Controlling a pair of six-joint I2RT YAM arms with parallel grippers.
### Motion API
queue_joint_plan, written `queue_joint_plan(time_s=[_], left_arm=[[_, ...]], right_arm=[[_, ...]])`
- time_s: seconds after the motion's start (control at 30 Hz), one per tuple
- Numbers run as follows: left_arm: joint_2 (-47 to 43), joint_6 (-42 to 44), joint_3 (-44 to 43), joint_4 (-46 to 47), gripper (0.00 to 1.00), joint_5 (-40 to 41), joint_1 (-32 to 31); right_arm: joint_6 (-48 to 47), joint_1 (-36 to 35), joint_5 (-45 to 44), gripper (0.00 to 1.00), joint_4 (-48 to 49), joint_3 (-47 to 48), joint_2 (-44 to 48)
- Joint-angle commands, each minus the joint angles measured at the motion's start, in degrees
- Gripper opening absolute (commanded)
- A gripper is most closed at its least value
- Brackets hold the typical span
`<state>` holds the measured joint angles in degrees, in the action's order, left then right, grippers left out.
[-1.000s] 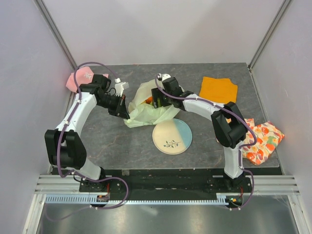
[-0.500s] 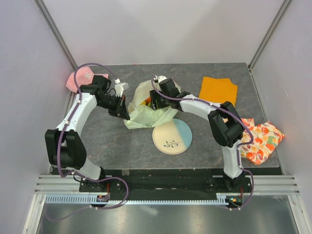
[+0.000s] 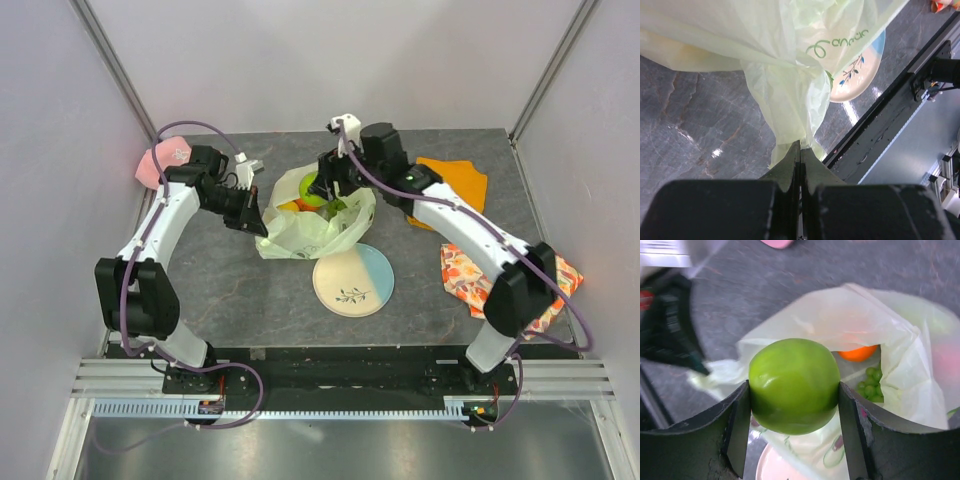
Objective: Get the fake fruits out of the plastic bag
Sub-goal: Take out the fake fruit from the plastic bag, then place the fake fruit on the plate.
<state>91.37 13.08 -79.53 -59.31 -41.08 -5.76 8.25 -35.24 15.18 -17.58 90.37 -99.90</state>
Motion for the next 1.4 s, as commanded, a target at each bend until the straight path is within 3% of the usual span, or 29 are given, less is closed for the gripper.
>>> queue_joint_plan(time_s=[0.0, 0.27, 0.43, 0.73, 0.93, 1.27, 1.33, 1.37], left_arm=[[1.1, -2.1, -3.4, 1.6, 0.01, -1.9, -0.2], [0.6, -2.1, -4.8, 1.8, 0.02, -1.2, -0.2], [-0.3, -2.1, -4.1, 2.1, 0.02, -0.9, -0.2], [-0.8, -1.8, -4.4, 2.1, 0.02, -0.3, -0.2], [-1.5, -1.4, -3.5, 2.2, 0.02, -0.3, -0.2], [-1.5, -1.0, -3.1, 2.3, 0.02, -2.1, -0.2], [-1.0, -1.0, -3.4, 2.1, 0.02, -2.4, -0.2], [-0.9, -1.1, -3.8, 2.1, 0.02, -2.5, -0.2]], right_arm=[[-7.3, 0.3, 10.0, 0.23, -6.2, -2.0, 8.0], [-25.8, -2.1, 16.0, 0.22, -20.9, -15.8, 14.8], [-30.8, -4.0, 14.8, 0.24, -22.0, -20.0, 13.5], [-25.0, -6.0, 5.4, 0.25, -7.1, -17.3, 1.3], [-23.9, -6.8, 1.8, 0.27, -5.0, -12.0, -7.0], [-24.1, -8.6, 3.8, 0.29, -6.8, -13.2, -7.2], [-23.7, -8.8, 3.8, 0.37, -7.2, -14.5, -6.0], [-23.5, -8.7, 4.0, 0.48, -7.2, -15.0, -5.6]])
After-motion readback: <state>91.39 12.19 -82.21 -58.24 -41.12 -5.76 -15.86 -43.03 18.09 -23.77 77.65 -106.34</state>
